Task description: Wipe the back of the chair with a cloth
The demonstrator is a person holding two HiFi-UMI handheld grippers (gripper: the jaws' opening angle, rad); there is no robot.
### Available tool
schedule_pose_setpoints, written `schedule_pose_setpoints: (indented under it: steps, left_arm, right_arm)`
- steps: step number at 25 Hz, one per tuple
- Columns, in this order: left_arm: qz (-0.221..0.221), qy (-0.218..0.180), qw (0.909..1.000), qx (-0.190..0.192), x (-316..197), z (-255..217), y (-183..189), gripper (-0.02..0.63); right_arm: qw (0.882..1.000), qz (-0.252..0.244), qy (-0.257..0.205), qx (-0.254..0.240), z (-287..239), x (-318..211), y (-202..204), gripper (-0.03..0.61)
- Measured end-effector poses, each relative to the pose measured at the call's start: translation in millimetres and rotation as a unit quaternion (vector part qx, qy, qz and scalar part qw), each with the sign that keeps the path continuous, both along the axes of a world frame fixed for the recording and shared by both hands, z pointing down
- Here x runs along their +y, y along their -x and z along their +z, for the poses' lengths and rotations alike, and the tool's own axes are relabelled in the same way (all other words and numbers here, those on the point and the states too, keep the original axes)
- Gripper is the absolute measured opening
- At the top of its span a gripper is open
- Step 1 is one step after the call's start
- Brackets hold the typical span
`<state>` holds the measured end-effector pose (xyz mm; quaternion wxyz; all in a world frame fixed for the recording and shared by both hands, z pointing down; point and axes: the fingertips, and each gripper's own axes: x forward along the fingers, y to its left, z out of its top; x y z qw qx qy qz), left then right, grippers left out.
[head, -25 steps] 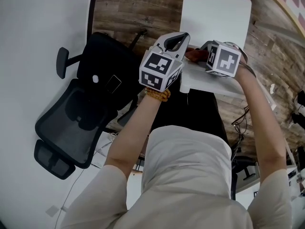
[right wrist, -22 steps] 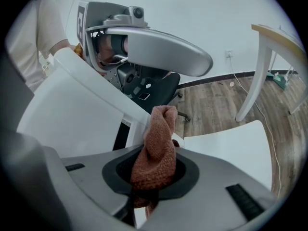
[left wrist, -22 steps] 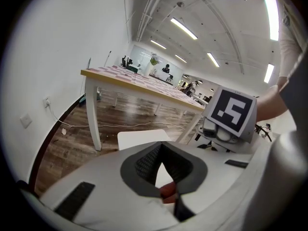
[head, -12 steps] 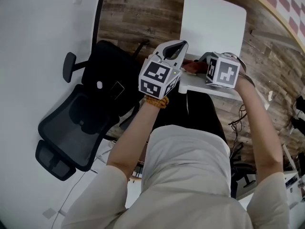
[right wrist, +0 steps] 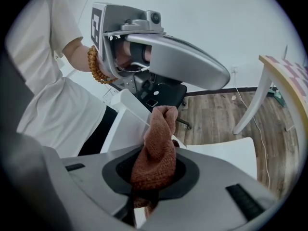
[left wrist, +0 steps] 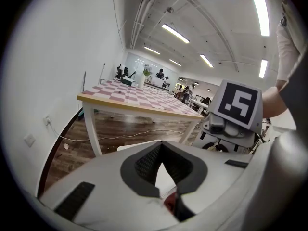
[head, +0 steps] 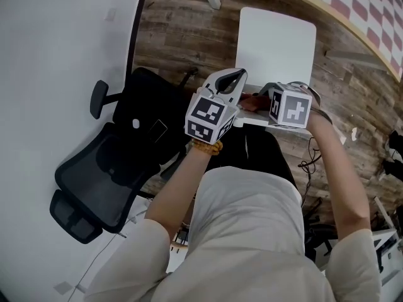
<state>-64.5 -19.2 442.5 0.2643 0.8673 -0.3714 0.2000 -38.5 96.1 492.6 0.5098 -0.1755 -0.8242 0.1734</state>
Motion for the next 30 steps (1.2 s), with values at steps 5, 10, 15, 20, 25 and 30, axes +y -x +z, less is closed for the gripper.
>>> schedule_pose_setpoints:
  steps: [5,10,15,20,25,30]
  left_arm:
    - [-0.002,-0.012,0.9999,0.002,-1,-17,-2,0.014]
    - [-0.004,-0.017,0.9998,0.007,1,-29,-5,0.014]
    - [-0.004,-0.021,0.9996,0.018,4,-39,-14,0.014]
    - [-0.001,-0.02,0.9995,0.026,2,-41,-24,0.014]
    - [0.003,-0.006,0.9987,0.05,-4,-39,-34,0.015]
    - [0.002,-0.02,0.9988,0.044,-22,-39,-36,0.014]
  right_arm:
    - [1.0,-0.006,-0.008,-0.005,-17,2,0,0.086]
    - [1.0,-0.005,-0.015,-0.006,-35,3,-1,0.086]
    - [1.0,-0.006,-0.02,-0.012,-44,5,-5,0.086]
    - [1.0,0.014,-0.013,-0.003,-38,3,-14,0.086]
    - [1.0,0.018,-0.019,0.006,-20,1,-21,0.086]
    - [0.999,0.016,-0.021,0.019,4,-1,-26,0.086]
